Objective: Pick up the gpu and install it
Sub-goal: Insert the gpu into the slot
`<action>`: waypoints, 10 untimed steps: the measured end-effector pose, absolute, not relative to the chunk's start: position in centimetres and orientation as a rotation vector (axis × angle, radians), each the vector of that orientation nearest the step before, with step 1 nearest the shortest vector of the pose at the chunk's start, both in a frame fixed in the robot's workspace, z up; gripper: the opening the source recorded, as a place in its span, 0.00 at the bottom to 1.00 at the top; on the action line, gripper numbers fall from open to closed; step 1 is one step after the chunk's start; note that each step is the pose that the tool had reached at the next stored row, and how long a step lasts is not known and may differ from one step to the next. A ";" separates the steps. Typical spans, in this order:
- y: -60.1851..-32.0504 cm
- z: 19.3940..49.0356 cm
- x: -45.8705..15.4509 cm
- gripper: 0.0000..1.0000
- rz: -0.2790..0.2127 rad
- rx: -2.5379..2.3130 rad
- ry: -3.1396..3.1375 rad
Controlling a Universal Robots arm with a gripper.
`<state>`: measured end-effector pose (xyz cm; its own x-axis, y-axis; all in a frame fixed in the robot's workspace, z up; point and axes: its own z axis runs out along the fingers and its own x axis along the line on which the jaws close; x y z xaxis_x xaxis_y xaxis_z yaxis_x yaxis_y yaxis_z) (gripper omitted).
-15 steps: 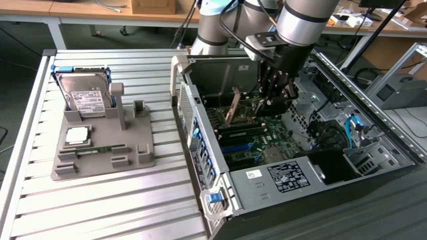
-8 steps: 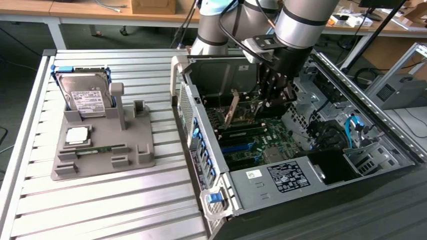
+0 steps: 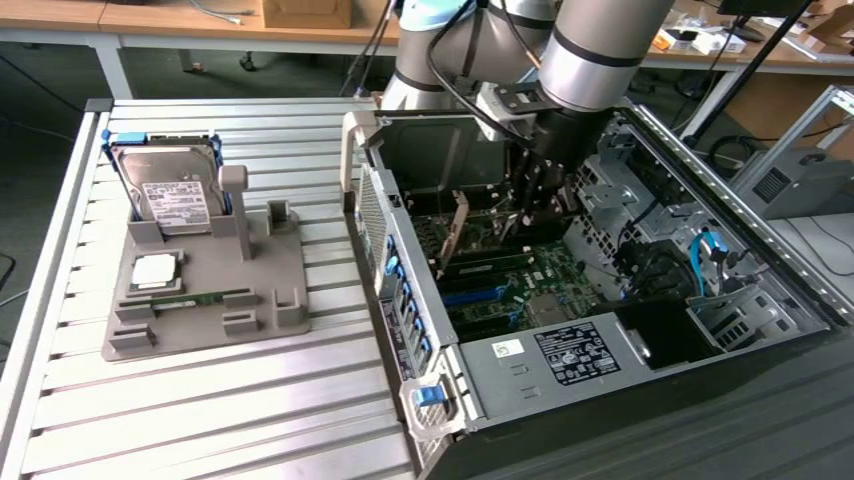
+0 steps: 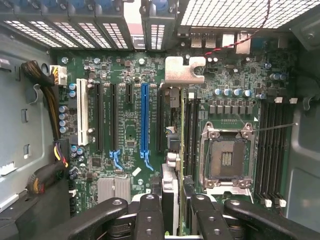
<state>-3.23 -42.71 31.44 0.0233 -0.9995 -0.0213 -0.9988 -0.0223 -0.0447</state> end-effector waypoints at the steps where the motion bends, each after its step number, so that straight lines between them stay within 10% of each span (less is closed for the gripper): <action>1: -42.8 31.3 -3.3 0.27 -0.026 -2.214 2.164; 10: -43.0 30.8 -3.4 0.27 -0.033 -2.217 2.167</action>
<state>-3.42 -42.99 30.78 0.0233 -0.9996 -0.0135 -0.9988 -0.0227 -0.0444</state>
